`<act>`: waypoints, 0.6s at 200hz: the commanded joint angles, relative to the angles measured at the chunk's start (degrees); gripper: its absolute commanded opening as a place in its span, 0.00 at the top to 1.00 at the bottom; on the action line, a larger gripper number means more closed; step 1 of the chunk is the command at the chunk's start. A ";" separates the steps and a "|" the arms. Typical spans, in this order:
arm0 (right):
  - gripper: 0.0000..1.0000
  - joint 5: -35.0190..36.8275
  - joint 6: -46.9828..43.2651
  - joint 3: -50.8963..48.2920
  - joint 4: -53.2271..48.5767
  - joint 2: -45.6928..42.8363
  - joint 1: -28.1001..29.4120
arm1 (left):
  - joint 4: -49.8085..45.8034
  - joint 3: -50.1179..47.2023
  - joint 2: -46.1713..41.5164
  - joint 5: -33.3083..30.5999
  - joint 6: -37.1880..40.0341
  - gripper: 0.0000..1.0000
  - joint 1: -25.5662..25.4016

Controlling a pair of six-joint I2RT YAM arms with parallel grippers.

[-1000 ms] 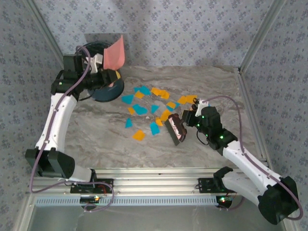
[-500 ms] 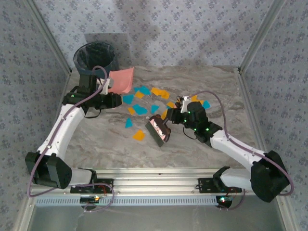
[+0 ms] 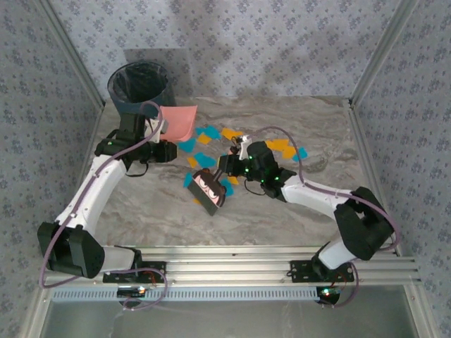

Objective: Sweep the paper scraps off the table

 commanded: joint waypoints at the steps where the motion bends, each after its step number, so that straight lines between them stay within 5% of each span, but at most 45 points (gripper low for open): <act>1: 1.00 -0.45 0.84 2.59 3.27 1.24 0.39 | -0.02 -0.33 -1.74 -0.59 2.44 1.00 -0.36; 120: 1.00 15.58 -7.31 -3.43 -9.16 -7.51 -2.47 | -0.71 -1.40 -2.05 -0.49 3.43 1.00 -0.43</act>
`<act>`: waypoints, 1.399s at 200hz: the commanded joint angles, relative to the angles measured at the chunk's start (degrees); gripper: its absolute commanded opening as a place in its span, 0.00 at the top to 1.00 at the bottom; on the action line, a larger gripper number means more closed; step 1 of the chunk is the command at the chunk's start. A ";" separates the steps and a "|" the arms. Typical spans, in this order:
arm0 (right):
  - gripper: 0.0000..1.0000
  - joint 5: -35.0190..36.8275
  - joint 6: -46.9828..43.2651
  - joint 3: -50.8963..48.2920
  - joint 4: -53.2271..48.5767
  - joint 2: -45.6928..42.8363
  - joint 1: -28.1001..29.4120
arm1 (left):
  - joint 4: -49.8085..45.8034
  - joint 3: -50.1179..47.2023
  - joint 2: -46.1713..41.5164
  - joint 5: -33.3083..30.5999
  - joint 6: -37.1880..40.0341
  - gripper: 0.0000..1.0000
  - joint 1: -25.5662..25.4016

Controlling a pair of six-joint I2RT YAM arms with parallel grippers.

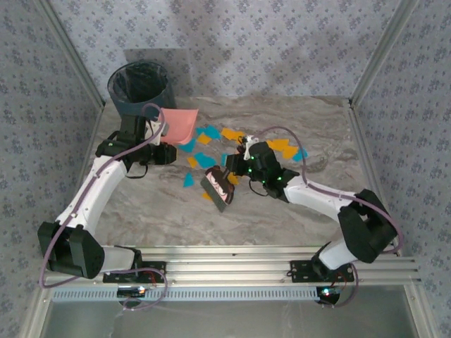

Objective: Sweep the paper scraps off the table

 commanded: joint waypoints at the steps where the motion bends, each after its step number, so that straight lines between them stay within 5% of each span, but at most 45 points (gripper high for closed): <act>1: 1.00 6.01 -2.79 -1.75 -3.91 -3.72 -1.03 | -0.39 -0.24 -1.95 0.47 1.33 1.00 -0.43; 110: 1.00 25.62 -5.60 -6.02 -19.53 -16.89 -3.43 | -0.99 -0.31 -1.83 -0.07 1.53 1.00 -0.96; 151: 1.00 27.83 -6.96 -5.88 -21.83 -20.18 -3.49 | -1.20 -0.26 -1.81 -0.24 1.68 1.00 -1.05; 223: 1.00 8.16 -5.42 -6.67 -12.47 -22.64 -7.16 | -1.55 -0.24 -1.60 -0.53 1.91 1.00 -1.13; 280: 1.00 -1.04 -0.09 -7.44 0.89 -15.48 -14.04 | -1.77 -0.24 -1.24 -0.70 2.12 1.00 -1.55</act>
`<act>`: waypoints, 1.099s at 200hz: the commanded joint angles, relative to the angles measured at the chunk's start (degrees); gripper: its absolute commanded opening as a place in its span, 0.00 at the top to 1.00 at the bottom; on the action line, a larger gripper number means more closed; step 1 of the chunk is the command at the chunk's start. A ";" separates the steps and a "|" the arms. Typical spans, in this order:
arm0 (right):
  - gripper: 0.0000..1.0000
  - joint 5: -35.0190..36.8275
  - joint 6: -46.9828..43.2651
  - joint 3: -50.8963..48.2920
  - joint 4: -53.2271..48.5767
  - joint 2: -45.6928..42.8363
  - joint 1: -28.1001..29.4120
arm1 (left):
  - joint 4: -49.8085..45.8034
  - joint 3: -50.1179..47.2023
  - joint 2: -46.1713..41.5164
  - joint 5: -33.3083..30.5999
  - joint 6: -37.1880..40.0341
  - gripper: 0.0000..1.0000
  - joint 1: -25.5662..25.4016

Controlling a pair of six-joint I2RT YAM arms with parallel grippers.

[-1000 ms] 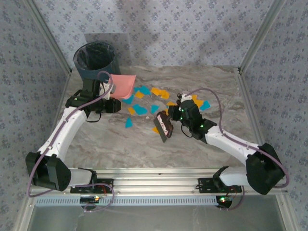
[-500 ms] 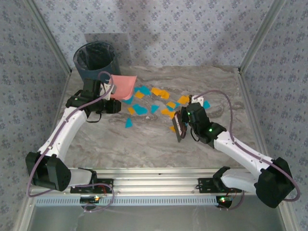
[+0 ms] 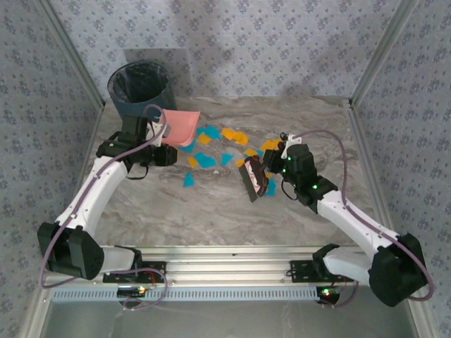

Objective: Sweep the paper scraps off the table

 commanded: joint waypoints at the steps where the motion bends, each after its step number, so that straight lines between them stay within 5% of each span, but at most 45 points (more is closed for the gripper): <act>1: 1.00 -5.67 3.32 -0.07 9.55 3.04 -1.63 | -0.96 -0.13 -0.96 -0.10 1.22 1.00 -0.60; 57: 1.00 -8.12 8.53 2.36 16.74 12.49 -5.17 | -1.29 -0.22 -0.92 -0.83 1.49 1.00 -1.09; 106: 1.00 -2.09 12.28 3.69 12.96 16.34 -5.78 | -1.67 -0.17 -0.53 -0.97 1.65 1.00 -1.36; 220: 1.00 14.88 15.14 0.34 -7.30 4.30 -4.55 | -3.02 0.22 0.97 -2.35 2.62 1.00 -3.87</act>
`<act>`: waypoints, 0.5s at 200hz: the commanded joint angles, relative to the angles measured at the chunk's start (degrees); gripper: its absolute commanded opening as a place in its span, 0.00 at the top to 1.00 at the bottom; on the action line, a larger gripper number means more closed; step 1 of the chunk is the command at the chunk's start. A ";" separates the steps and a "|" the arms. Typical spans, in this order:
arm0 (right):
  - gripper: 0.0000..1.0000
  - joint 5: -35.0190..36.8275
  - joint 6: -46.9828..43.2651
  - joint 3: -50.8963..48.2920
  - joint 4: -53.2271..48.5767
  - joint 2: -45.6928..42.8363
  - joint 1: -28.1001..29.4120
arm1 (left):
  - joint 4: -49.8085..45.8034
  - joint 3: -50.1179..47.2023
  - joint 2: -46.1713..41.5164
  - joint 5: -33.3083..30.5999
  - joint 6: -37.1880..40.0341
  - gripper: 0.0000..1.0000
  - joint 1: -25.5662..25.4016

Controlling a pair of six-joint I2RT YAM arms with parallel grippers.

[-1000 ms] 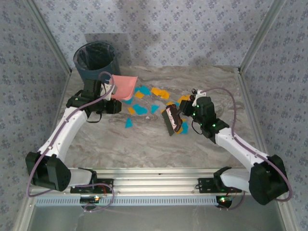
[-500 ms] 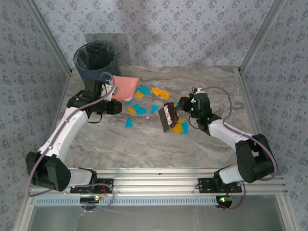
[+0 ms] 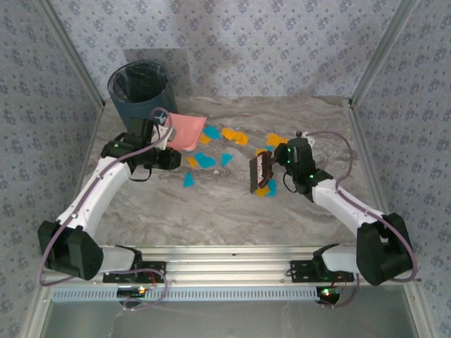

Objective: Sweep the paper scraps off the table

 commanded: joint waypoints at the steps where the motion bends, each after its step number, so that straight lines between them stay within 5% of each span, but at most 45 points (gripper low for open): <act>1: 1.00 4.69 1.06 -0.95 -6.05 -3.10 0.56 | -1.48 0.37 0.63 -0.63 1.60 1.00 -0.90; 72: 1.00 -6.79 -5.07 -0.99 0.34 -9.27 0.20 | -4.16 1.19 2.54 -2.41 3.50 1.00 -4.01; 100: 1.00 -5.87 -9.55 1.11 -4.06 -12.21 0.34 | -6.56 2.04 4.28 -2.91 4.57 1.00 -6.36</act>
